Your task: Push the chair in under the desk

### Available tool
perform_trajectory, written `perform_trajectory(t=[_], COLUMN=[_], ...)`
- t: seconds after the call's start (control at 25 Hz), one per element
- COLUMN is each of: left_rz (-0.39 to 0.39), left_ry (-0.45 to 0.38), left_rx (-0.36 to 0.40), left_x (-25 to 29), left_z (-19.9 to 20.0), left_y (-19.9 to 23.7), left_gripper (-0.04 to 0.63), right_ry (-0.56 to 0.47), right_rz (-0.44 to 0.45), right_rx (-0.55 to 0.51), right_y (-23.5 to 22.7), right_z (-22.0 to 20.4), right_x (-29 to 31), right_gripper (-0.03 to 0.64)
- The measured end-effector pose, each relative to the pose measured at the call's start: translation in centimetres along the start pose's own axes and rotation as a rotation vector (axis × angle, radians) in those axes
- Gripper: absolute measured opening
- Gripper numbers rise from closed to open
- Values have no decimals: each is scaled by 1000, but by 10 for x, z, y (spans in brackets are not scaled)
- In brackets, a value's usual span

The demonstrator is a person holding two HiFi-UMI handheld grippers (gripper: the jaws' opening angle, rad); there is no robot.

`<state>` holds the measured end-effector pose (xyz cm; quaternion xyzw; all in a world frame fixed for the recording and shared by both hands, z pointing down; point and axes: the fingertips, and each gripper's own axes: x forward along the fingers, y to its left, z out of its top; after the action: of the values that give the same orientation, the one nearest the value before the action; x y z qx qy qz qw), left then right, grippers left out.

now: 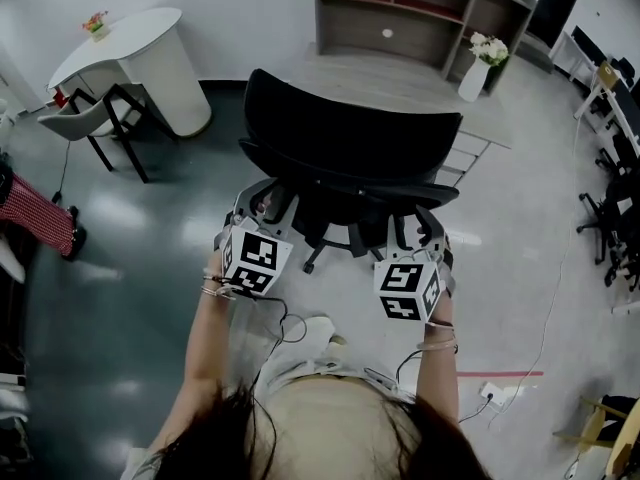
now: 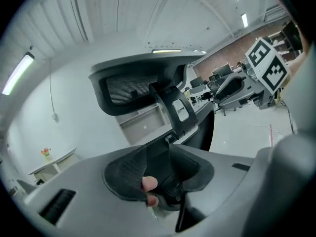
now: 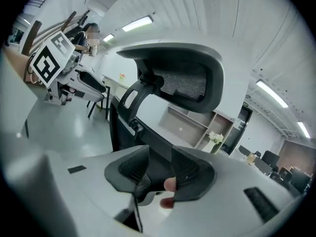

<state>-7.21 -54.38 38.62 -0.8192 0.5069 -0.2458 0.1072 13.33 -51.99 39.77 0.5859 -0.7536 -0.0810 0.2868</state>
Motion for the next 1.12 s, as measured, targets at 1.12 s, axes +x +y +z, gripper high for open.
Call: perform_trajectory(t=[1.12], left_rz=[61], left_ry=[-40], left_rx=[-47], left_x=[-126], left_z=[-1], left_y=[-50], left_gripper=[34], right_ry=[-29], right_rz=[-54], right_rx=[78], right_y=[41], right_z=[-3], right_x=[-107], right_gripper=[51])
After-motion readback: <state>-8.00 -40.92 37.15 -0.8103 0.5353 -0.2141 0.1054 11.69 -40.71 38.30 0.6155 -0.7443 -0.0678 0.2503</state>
